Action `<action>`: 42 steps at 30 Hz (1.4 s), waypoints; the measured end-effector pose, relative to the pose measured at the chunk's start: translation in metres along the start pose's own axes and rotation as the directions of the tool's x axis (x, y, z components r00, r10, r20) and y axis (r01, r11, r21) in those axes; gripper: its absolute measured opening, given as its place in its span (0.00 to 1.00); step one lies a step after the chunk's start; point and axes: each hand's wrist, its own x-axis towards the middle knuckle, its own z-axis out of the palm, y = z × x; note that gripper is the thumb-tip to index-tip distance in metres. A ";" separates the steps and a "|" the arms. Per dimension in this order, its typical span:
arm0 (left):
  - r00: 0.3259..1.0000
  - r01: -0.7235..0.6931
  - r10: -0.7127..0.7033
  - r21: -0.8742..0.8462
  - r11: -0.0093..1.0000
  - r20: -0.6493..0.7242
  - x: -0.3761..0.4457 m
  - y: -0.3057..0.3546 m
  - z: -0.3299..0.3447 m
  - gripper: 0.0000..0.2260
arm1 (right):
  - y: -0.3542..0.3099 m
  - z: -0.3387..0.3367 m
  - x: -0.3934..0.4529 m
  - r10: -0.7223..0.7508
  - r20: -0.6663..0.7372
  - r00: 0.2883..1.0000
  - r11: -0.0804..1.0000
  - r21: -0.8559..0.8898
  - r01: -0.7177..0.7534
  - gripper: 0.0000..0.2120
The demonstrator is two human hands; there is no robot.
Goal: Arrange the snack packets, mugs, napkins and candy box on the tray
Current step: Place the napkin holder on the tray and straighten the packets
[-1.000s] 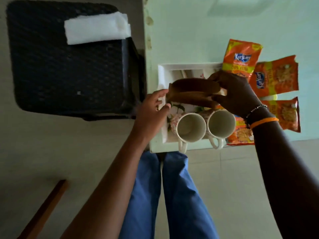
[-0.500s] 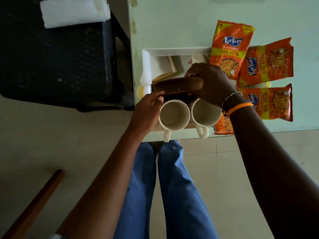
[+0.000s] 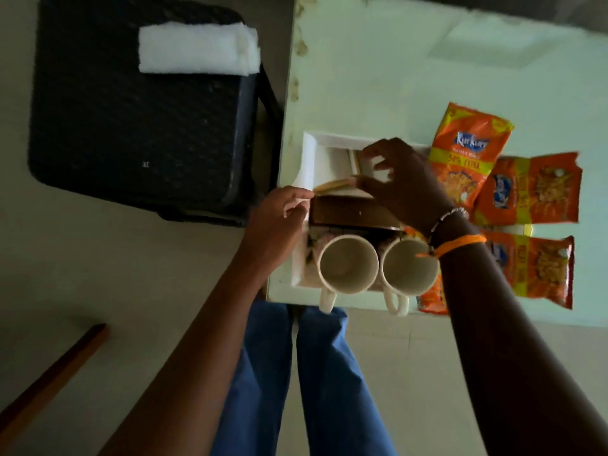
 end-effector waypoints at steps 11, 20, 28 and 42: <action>0.958 -0.038 0.001 -0.123 0.992 -0.287 0.078 -0.005 -0.090 0.11 | -0.094 0.076 0.120 0.121 -0.037 0.992 0.899 0.428 -0.094 0.06; 0.964 -0.010 -0.027 -0.136 0.991 -0.265 0.092 -0.017 -0.109 0.11 | -0.112 0.091 0.180 0.400 0.048 0.915 0.737 0.577 -0.353 0.19; 0.967 0.161 -0.252 -0.699 0.697 -0.029 0.072 -0.008 -0.071 0.17 | -0.075 0.038 0.107 0.356 0.225 0.907 0.203 0.929 -0.310 0.08; 0.999 0.044 -0.045 -0.047 0.998 -0.011 0.013 0.001 0.025 0.10 | 0.043 -0.017 -0.046 0.309 -0.019 0.951 0.879 0.387 -0.278 0.14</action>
